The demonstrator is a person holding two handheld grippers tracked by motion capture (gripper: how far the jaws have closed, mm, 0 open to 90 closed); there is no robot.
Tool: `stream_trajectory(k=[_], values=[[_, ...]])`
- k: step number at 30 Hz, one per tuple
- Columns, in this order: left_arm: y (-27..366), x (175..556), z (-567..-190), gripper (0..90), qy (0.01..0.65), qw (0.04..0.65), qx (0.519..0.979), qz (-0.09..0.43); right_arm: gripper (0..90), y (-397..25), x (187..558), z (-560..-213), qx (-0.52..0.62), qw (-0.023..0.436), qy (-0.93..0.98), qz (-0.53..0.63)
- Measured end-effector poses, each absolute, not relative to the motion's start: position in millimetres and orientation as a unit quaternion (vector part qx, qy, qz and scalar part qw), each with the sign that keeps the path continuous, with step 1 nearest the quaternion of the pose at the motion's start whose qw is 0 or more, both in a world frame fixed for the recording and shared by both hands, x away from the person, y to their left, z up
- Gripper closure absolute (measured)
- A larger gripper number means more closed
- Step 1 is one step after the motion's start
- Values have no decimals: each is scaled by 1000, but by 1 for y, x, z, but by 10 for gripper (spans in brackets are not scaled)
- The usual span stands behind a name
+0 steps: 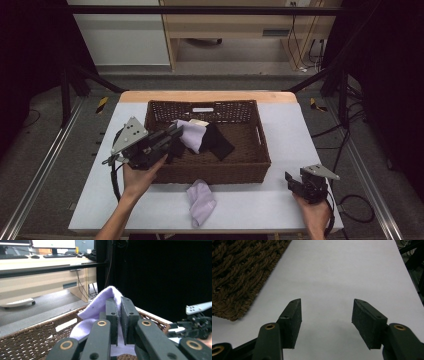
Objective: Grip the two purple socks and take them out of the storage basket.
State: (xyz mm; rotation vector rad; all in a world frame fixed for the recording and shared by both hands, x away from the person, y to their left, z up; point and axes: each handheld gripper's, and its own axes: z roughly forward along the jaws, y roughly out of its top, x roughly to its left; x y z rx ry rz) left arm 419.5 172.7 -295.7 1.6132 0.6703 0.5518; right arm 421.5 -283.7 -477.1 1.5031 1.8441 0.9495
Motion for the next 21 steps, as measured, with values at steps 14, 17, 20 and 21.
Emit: stream_trajectory(k=[14,17,20,21], values=[[184,373,-313,843,262,598,723,228,412,-284,421,-478,565,286,690,351],[184,366,-322,843,259,587,734,223,412,-284,421,-478,566,285,690,351],[183,362,-331,843,261,577,743,217,412,-284,421,-478,566,285,690,351],[183,360,-334,843,261,574,746,215,412,-284,422,-478,565,286,690,350]])
